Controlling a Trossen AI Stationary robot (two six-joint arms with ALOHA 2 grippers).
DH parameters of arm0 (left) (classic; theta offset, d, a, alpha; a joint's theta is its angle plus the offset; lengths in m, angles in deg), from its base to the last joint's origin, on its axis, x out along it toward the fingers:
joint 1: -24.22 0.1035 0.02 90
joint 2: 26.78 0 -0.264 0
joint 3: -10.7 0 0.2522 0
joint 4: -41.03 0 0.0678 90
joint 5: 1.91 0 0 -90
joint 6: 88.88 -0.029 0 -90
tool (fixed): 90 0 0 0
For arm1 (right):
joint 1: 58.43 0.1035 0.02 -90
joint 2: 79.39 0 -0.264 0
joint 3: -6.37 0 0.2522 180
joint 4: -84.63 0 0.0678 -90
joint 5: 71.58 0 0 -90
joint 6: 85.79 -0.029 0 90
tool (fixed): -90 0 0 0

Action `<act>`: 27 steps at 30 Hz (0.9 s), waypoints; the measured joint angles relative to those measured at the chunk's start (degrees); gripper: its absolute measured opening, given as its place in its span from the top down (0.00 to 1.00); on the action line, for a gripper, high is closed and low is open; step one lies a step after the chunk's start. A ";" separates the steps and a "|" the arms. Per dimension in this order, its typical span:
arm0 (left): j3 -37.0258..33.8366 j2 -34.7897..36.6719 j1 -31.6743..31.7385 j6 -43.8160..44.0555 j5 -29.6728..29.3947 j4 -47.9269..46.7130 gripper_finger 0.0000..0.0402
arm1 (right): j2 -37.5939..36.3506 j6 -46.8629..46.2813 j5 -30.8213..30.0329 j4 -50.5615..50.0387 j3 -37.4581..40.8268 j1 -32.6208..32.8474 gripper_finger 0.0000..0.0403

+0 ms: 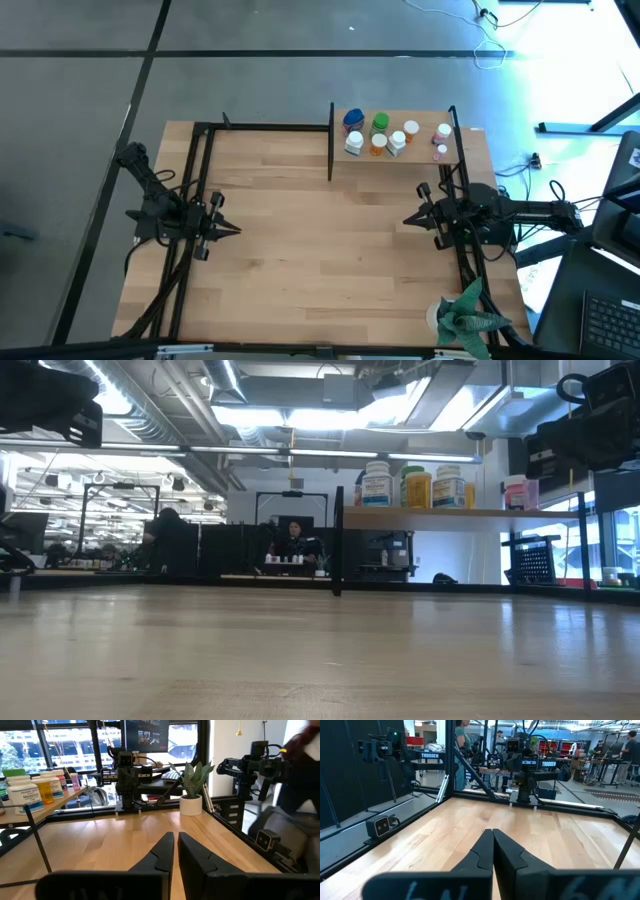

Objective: Pick and place medicine bottles onto shelf by color
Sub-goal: Return to Home Position

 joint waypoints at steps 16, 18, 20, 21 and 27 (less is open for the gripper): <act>0.00 0.00 0.00 0.00 0.01 -0.01 0.99 | 0.00 0.01 -0.02 0.02 0.00 0.00 0.99; 0.00 0.00 0.00 0.00 0.00 -0.01 0.98 | 0.00 0.01 -0.02 0.02 0.00 0.00 0.99; 0.00 0.00 0.00 0.00 0.01 -0.01 0.97 | 0.00 0.01 -0.04 0.02 0.00 0.01 0.99; 0.00 0.00 0.00 0.00 0.00 -0.01 0.96 | 0.00 0.01 -0.04 0.02 0.00 0.01 0.98; 0.00 0.00 0.00 0.00 0.00 -0.01 0.94 | -0.02 0.03 -0.07 0.02 -0.02 0.00 0.96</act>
